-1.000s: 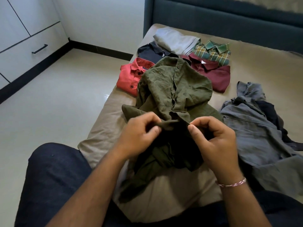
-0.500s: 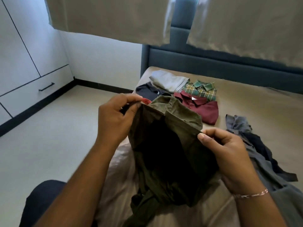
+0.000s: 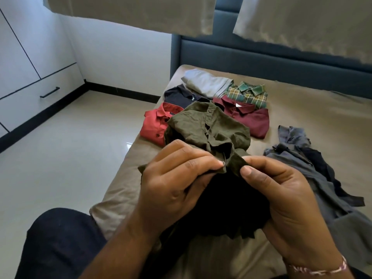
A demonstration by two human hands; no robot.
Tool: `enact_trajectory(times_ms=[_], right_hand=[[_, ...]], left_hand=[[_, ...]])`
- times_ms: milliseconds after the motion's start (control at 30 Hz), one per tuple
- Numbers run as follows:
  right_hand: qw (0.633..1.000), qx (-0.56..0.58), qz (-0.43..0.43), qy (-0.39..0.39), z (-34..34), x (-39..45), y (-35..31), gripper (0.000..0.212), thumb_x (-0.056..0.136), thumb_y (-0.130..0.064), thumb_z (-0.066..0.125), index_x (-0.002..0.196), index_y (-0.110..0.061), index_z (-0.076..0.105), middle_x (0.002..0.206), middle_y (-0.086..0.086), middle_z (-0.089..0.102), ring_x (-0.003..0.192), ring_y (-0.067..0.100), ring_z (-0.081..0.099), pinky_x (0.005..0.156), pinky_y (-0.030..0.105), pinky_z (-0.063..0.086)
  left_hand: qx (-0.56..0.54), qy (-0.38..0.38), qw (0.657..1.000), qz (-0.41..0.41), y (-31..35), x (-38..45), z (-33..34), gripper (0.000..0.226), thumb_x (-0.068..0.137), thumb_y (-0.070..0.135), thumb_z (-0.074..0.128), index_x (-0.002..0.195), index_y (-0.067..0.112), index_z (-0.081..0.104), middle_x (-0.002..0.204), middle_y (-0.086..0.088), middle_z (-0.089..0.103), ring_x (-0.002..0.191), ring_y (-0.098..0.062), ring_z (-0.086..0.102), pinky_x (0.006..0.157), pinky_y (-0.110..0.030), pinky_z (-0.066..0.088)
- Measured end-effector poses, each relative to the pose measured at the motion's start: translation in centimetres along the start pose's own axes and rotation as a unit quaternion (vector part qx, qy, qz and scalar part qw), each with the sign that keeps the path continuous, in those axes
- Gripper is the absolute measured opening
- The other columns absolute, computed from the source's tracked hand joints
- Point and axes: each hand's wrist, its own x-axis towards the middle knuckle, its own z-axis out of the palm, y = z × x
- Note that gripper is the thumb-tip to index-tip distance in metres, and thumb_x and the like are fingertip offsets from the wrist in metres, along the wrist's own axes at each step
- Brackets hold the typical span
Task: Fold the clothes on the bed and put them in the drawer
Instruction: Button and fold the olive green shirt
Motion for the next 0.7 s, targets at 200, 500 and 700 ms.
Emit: enact_trajectory(times_ms=[200,500,700], right_hand=[[0.999,-0.014,-0.018,-0.026,-0.1,-0.3,0.1,0.046,0.061,-0.036,0.092,0.096,-0.008,0.081,0.097,0.019,0.077,0.090,0.028,0.075,0.077,0.028,0.060],[0.997,-0.061,-0.047,-0.019,-0.1,0.1,0.7,0.026,0.070,-0.027,0.080,0.093,-0.015,0.083,0.096,0.015,0.079,0.091,0.027,0.076,0.078,0.028,0.060],[0.970,-0.197,-0.131,-0.054,-1.3,1.2,1.9,0.011,0.081,-0.021,0.083,0.089,-0.013,0.080,0.092,0.010,0.076,0.089,0.027,0.073,0.083,0.038,0.059]], left_hand=[[0.009,0.002,1.000,0.012,0.1,-0.3,0.8,0.009,0.089,0.001,0.080,0.098,-0.003,0.080,0.100,-0.008,0.077,0.091,-0.022,0.071,0.077,-0.037,0.056],[0.023,-0.025,0.999,0.011,-0.8,-0.8,1.4,0.007,0.091,0.006,0.080,0.095,0.000,0.081,0.099,-0.006,0.077,0.090,-0.025,0.069,0.077,-0.039,0.055],[0.000,-0.071,0.997,-0.012,-1.4,-1.7,2.0,0.013,0.097,0.012,0.072,0.095,0.002,0.079,0.110,-0.008,0.073,0.098,-0.025,0.066,0.086,-0.037,0.053]])
